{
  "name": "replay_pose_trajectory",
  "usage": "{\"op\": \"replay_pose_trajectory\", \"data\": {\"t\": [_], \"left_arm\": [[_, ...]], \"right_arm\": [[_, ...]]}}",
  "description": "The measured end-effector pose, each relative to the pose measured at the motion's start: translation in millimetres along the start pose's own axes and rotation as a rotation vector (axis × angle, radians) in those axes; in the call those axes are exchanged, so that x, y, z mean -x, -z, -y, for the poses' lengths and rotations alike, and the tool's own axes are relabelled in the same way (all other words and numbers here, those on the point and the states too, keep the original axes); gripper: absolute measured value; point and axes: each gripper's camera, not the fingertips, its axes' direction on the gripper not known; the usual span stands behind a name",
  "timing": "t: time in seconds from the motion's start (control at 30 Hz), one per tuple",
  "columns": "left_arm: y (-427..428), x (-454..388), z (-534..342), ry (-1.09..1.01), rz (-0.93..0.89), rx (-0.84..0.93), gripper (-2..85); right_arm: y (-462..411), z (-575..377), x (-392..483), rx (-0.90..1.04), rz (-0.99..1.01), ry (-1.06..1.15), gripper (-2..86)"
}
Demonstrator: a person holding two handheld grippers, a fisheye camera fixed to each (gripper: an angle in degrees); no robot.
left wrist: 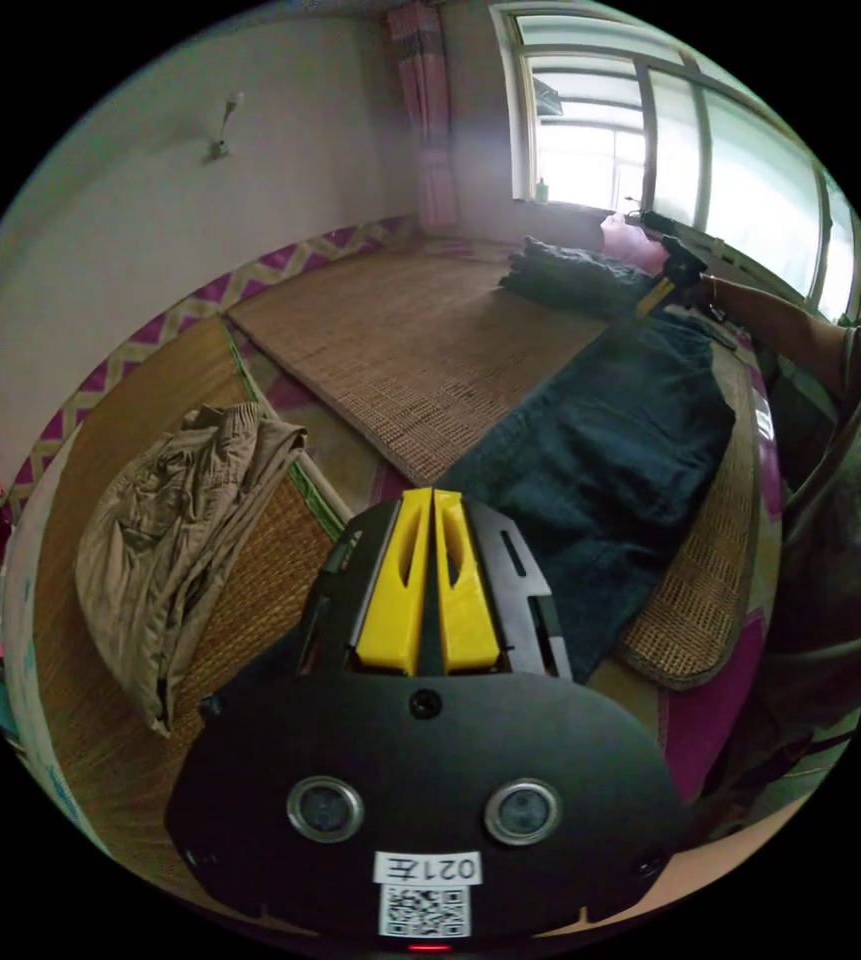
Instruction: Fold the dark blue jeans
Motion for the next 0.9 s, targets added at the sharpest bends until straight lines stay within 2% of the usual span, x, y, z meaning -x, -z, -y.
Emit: {"op": "replay_pose_trajectory", "data": {"t": [0.13, 0.23, 0.3, 0.4, 0.53, 0.7, 0.83, 0.9], "left_arm": [[44.8, -18.4, -14.5, -0.034, 0.002, -0.053, -0.9], [99.8, -46.2, -34.9, -0.077, 0.009, -0.135, -0.9], [154.7, -75.8, -64.6, -0.102, 0.017, -0.221, -0.9], [217.4, -112.8, -115.8, -0.091, -0.003, -0.299, -0.9], [245.9, -158.2, -180.5, -0.068, -0.052, -0.252, -0.9], [203.8, -183.9, -273.1, 0.127, -0.140, -0.128, -0.9], [204.3, -171.7, -313.3, 0.291, -0.222, -0.214, -0.8], [235.9, -164.7, -325.7, 0.323, -0.224, -0.268, -0.7]], "right_arm": [[35.5, -26.6, 12.9, -0.092, -0.006, -0.002, -0.9], [94.0, -71.3, 38.9, -0.270, -0.003, -0.001, -1.0], [144.9, -118.8, 77.5, -0.408, -0.018, 0.023, -1.0], [189.9, -182.5, 143.1, -0.478, -0.064, 0.066, -1.0], [197.4, -244.9, 215.5, -0.443, -0.028, 0.078, -1.0], [122.9, -290.6, 279.6, -0.277, 0.052, -0.018, -1.0], [88.4, -310.1, 285.1, -0.294, 0.087, -0.157, -0.8], [97.7, -322.3, 289.2, -0.291, 0.113, -0.178, -0.5]]}}
